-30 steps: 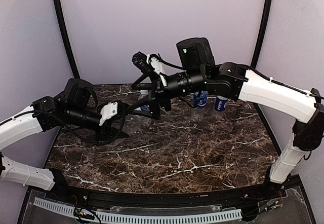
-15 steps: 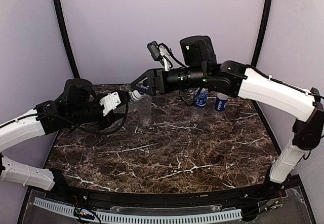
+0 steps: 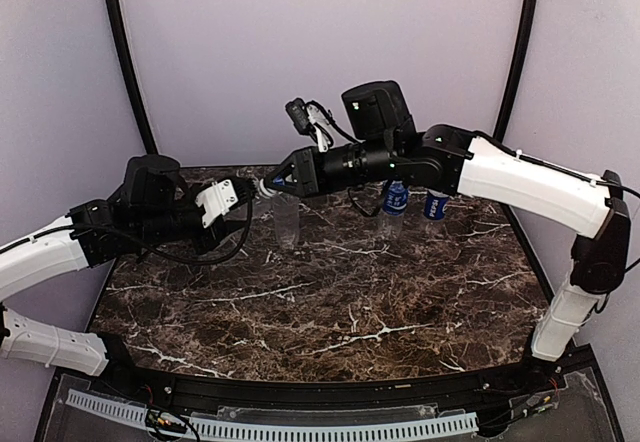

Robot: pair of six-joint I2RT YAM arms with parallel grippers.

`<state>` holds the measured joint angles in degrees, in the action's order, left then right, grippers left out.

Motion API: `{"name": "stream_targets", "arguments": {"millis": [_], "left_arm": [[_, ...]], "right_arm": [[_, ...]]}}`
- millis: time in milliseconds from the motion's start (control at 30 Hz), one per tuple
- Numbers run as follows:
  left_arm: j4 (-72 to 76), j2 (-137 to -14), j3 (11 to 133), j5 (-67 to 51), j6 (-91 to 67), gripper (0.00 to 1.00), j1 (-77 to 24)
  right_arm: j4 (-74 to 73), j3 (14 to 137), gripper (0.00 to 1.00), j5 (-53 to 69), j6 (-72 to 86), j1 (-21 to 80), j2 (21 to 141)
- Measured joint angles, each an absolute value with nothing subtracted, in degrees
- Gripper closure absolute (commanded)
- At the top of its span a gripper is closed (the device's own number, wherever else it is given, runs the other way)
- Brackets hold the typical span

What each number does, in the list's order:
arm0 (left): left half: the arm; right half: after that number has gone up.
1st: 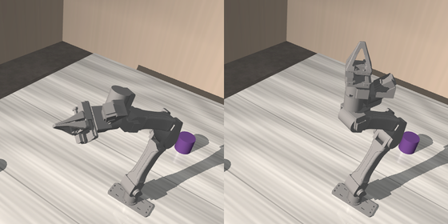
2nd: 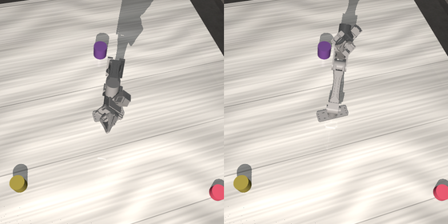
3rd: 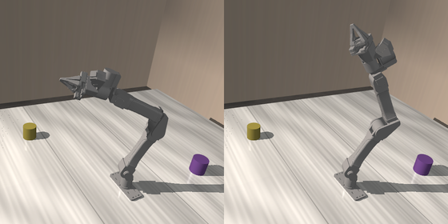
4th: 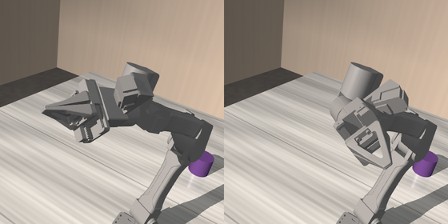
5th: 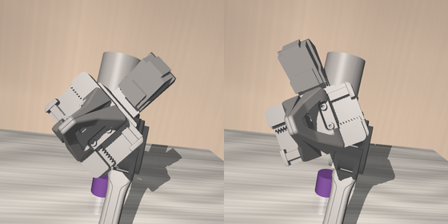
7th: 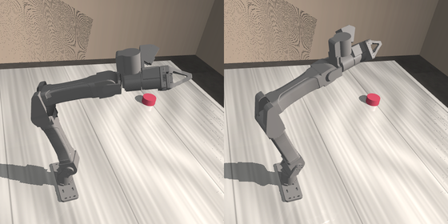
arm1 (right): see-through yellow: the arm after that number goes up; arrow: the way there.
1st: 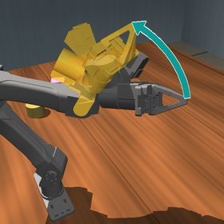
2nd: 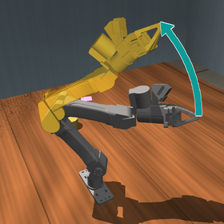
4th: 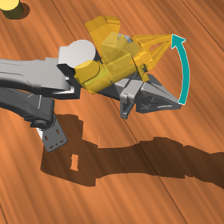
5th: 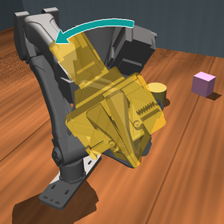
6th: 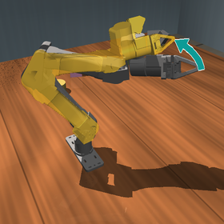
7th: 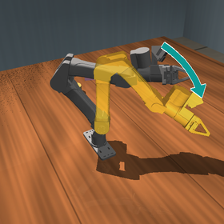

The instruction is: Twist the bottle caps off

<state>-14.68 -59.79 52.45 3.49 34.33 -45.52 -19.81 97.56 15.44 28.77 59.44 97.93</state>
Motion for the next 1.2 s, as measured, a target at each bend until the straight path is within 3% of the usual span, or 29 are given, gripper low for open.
{"name": "stream_targets", "arguments": {"millis": [133, 233, 467, 667, 700, 733, 800, 833, 1133, 1200], "left_arm": [[-14.7, -59.6, 52.4, 3.5, 34.3, 0.70, -45.5], [-14.7, -59.4, 52.4, 3.0, 34.3, 0.74, -45.5], [-22.2, -58.9, 53.6, -10.1, 32.6, 0.77, -45.1], [-30.0, -58.7, 54.5, -24.8, 33.5, 0.78, -45.3], [-30.9, -58.6, 54.5, -26.0, 33.7, 0.79, -45.3], [-31.6, -58.5, 54.5, -26.9, 34.0, 0.79, -45.3], [-32.5, -58.5, 54.5, -27.7, 34.1, 0.79, -45.3], [-32.6, -58.5, 54.5, -27.9, 34.0, 0.79, -45.3], [-30.7, -58.5, 54.5, -23.3, 33.3, 0.78, -45.3], [-27.1, -58.3, 53.8, -18.1, 32.7, 0.79, -45.3]], "right_arm": [[-19.9, 97.6, 0.89, 16.8, 27.7, 58.8, 98.0], [-20.0, 97.6, 1.00, 19.8, 24.9, 58.2, 98.0], [-24.2, 96.5, 1.00, 27.2, 4.0, 58.6, 96.6], [-30.1, 94.8, 1.00, 26.4, -20.8, 64.1, 93.1], [-30.6, 94.8, 0.93, 25.7, -23.7, 64.9, 93.0], [-31.0, 94.8, 0.75, 25.0, -26.0, 65.5, 93.0], [-31.4, 94.8, 0.20, 23.9, -29.0, 66.1, 93.0], [-31.6, 94.8, 0.04, 23.5, -30.1, 66.3, 93.0], [-27.6, 95.7, 0.01, 19.5, -23.6, 66.4, 93.0], [-24.4, 95.7, 0.06, 19.7, -16.6, 65.9, 92.7]]}}
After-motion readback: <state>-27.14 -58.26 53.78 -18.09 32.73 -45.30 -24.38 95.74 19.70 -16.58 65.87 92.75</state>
